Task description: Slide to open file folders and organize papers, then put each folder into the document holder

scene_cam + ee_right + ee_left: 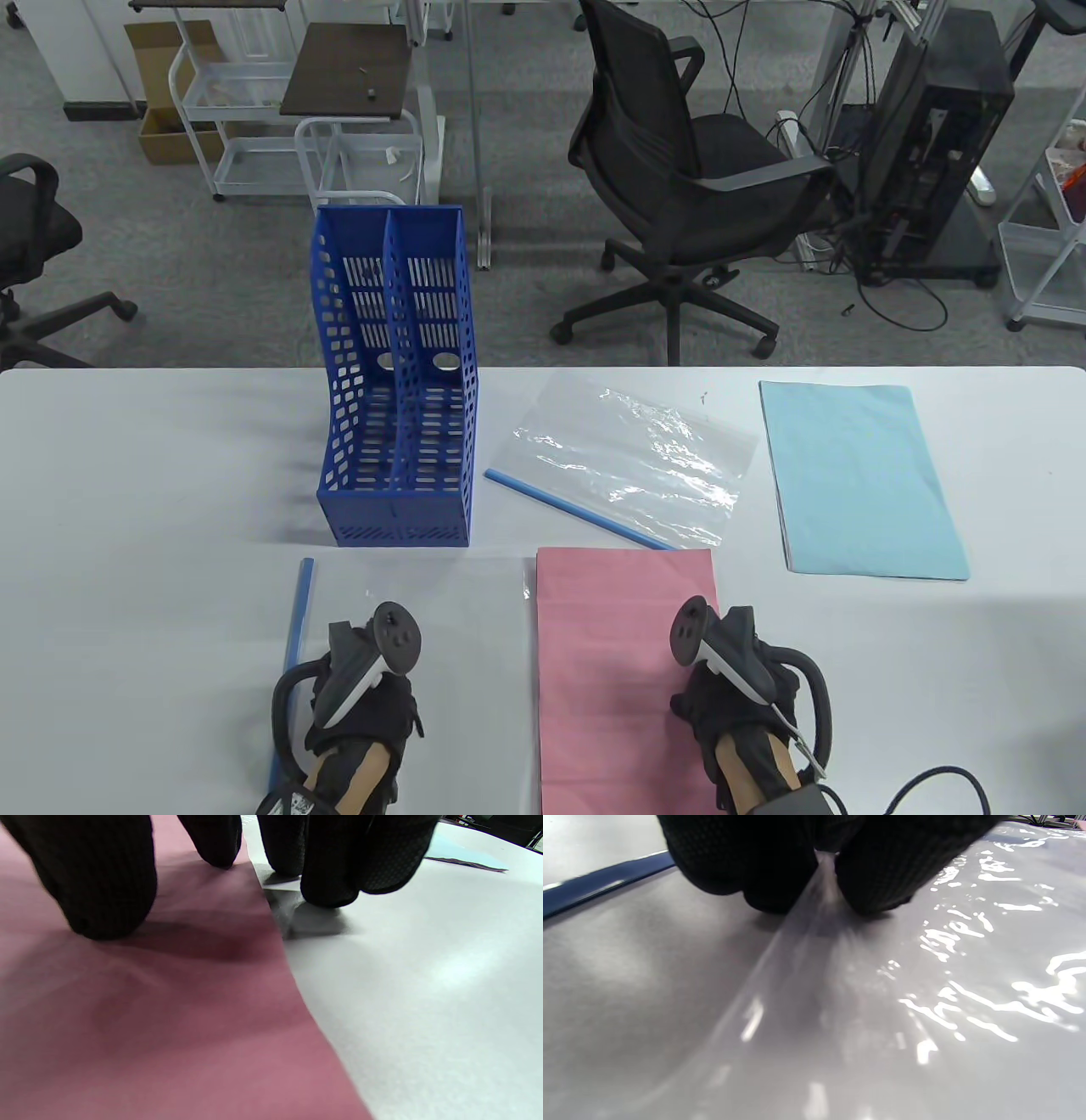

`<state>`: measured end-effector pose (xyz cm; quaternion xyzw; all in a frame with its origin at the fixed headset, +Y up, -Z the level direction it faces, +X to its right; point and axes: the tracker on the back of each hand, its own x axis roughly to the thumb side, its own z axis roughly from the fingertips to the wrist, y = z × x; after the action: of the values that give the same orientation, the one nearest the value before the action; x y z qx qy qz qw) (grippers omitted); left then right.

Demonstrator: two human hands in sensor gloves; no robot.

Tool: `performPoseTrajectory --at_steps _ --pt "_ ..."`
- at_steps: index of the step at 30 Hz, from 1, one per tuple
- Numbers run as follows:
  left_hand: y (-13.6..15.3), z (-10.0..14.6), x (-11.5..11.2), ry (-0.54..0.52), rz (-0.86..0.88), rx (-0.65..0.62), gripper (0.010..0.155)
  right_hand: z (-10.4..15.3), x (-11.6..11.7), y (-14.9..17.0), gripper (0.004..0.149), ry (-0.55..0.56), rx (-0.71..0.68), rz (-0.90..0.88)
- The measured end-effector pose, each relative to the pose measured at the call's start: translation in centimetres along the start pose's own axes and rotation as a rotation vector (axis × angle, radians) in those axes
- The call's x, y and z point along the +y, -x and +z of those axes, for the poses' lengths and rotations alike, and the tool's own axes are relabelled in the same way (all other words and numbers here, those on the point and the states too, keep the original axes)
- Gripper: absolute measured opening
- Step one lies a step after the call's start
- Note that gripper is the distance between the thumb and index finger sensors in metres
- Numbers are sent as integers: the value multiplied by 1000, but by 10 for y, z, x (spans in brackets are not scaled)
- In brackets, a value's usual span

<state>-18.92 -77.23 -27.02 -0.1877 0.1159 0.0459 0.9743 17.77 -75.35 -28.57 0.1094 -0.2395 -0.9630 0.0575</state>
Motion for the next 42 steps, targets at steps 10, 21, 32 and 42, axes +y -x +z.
performPoseTrajectory --at_steps 10,21,32,42 --pt "35 8 29 -13 402 -71 78 -1 0 0 87 -2 -4 -3" --pt "19 15 41 190 1060 -388 76 -1 0 0 86 -3 -6 -3" --pt "-83 27 40 270 1274 -568 75 -1 1 1 87 1 -12 -1" --pt "-95 20 30 285 1290 -635 78 -2 0 4 87 21 -10 4"
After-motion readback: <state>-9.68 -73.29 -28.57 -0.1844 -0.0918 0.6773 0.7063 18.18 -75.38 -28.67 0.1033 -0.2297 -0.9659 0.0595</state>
